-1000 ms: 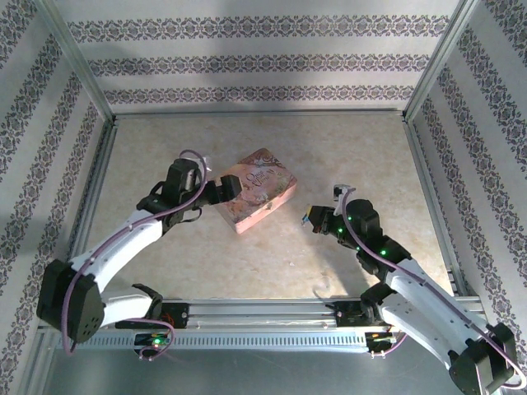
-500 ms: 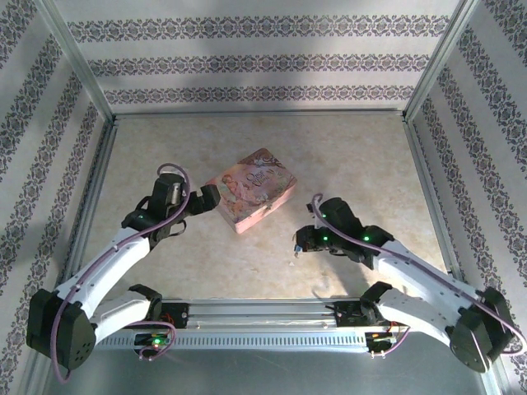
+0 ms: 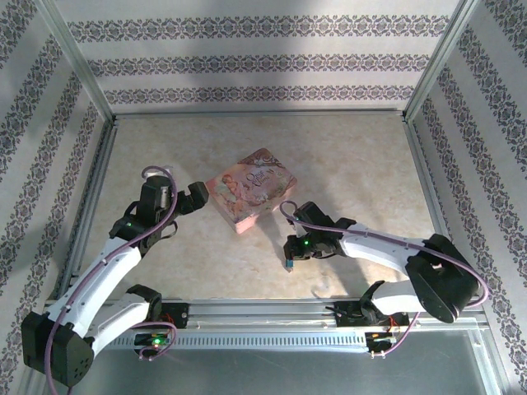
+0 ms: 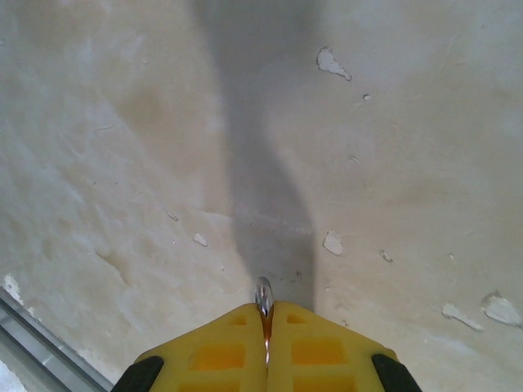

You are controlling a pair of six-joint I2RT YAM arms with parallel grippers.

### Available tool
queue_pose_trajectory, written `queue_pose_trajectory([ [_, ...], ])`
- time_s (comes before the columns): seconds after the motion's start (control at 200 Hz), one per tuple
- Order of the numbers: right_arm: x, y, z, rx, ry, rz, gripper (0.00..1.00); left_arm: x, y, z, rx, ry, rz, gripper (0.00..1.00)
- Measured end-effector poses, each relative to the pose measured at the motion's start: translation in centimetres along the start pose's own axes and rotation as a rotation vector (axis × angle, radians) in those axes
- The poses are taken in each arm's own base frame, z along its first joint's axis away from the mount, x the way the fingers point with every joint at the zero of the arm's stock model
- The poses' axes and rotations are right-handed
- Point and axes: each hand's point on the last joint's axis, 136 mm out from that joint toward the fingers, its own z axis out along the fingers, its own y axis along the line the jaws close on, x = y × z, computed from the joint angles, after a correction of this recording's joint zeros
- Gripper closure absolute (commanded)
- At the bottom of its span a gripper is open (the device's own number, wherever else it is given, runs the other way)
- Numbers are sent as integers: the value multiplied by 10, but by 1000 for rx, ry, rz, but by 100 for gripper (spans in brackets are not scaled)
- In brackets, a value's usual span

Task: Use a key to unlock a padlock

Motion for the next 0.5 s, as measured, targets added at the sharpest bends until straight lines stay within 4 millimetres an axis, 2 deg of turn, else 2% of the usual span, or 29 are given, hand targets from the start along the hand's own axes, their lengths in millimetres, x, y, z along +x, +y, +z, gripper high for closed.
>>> queue_pose_trajectory([
  [0.355, -4, 2, 5, -11, -7, -15, 72, 1, 9, 0, -34, 5, 5, 1],
  [0.5, -11, 5, -7, -14, -38, -28, 66, -2, 13, -4, -52, -11, 10, 1],
])
